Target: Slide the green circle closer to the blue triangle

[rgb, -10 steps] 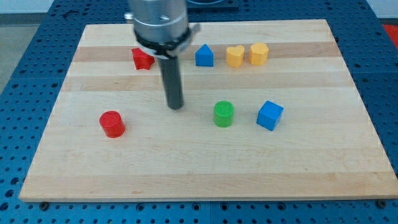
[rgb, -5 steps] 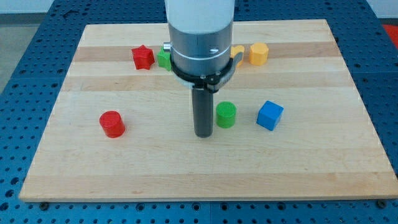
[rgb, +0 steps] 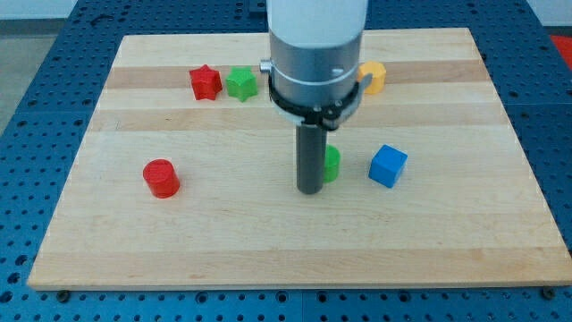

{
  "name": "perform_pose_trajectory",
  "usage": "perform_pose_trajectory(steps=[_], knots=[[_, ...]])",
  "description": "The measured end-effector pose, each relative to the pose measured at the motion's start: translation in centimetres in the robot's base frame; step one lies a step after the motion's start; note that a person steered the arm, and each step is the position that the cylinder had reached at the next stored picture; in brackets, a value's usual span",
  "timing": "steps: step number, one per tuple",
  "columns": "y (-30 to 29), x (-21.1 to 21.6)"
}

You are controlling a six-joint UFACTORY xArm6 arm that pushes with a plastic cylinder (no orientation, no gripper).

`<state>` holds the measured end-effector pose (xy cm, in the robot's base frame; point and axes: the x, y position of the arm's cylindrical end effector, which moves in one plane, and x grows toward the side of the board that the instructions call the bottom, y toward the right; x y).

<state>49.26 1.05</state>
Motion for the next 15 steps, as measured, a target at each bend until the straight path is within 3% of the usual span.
perform_pose_trajectory(steps=[1, 2, 4, 5, 7, 10, 12, 15], knots=[[-0.1, -2.5], [-0.1, -2.3], [4.2, 1.5], [4.8, 0.6], [0.3, -4.0], [3.0, -4.3], [0.3, -8.6], [2.4, -8.9]])
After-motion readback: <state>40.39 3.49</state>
